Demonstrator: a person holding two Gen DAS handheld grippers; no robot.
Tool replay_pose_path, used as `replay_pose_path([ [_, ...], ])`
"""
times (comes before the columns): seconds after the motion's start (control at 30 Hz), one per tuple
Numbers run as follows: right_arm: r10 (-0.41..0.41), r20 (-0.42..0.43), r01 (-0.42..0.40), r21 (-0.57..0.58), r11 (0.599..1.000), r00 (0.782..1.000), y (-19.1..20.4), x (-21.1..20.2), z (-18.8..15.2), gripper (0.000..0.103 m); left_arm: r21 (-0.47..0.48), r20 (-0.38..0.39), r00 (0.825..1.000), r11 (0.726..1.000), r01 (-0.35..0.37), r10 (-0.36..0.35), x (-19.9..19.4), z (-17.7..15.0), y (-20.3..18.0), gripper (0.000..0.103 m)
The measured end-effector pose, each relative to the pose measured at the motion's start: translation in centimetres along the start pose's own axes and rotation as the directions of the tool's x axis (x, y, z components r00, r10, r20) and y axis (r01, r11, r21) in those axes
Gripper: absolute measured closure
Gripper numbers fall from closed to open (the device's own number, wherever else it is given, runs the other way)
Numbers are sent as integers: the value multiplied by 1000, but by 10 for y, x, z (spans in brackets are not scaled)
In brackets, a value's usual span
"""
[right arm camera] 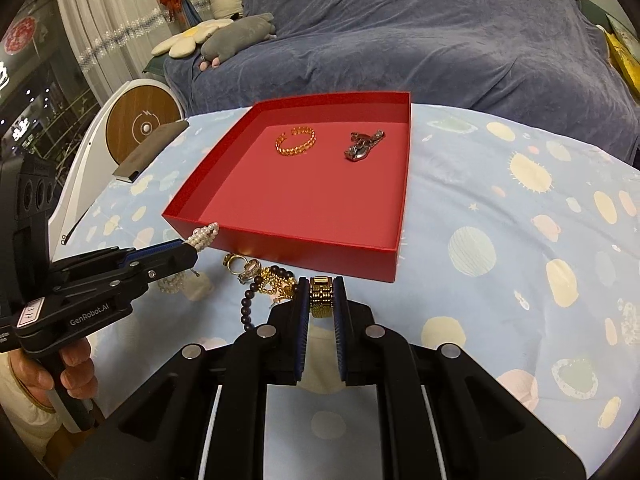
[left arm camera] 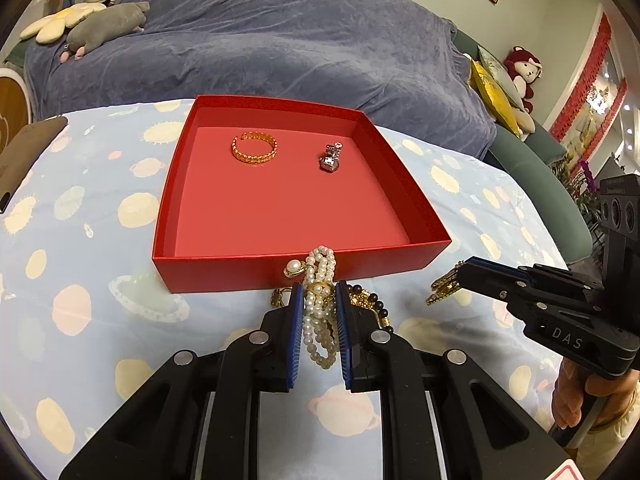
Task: Organize jewelry
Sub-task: 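Lower the pearl necklace and gold watch into the red box and open both tools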
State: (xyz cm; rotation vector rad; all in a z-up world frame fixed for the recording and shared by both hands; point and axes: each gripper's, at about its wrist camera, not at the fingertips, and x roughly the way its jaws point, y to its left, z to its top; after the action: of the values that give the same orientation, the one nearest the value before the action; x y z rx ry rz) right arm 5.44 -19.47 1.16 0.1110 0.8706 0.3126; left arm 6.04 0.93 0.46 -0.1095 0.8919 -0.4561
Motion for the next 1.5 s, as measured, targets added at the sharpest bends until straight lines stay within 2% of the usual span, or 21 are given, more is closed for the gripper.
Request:
replay_pose_path([
  [0.23, 10, 69, -8, -20, 1000, 998, 5, -20, 34, 92, 1, 23, 999, 999, -39, 38, -6, 32, 6, 90],
  [0.33, 0, 94, 3, -25, 1000, 996, 4, -17, 57, 92, -3, 39, 999, 999, -37, 37, -6, 52, 13, 90],
  [0.4, 15, 103, -14, -9, 1000, 995, -1, -10, 72, 92, 22, 49, 997, 998, -67, 66, 0, 64, 14, 90],
  [0.53, 7, 104, -8, 8, 1000, 995, -7, 15, 94, 92, 23, 32, 996, 996, -87, 86, 30, 87, 22, 90],
  [0.8, -11, 70, 6, 62, 998, 998, -18, 77, 118, 92, -6, -16, 996, 996, -89, 89, 82, 106, 42, 90],
  [1.1, -63, 5, 62, 65, 996, 998, -30, 124, 104, 92, -49, -66, 993, 994, -99, 95, 112, 110, 67, 90],
  [1.27, -67, 14, 65, 98, 993, 998, -40, 113, 95, 89, -43, -55, 995, 995, -90, 88, 106, 109, 65, 78],
  [1.33, -66, 31, 62, 105, 992, 997, -43, 100, 95, 88, -46, -39, 994, 994, -101, 99, 98, 108, 62, 62],
  [1.37, -66, 38, 62, 103, 993, 997, -44, 92, 94, 86, -49, -20, 993, 992, -117, 116, 93, 107, 61, 49],
  [1.5, -72, 56, 68, 77, 995, 996, -41, 60, 84, 80, -34, 32, 991, 991, -128, 129, 70, 106, 55, 47],
])
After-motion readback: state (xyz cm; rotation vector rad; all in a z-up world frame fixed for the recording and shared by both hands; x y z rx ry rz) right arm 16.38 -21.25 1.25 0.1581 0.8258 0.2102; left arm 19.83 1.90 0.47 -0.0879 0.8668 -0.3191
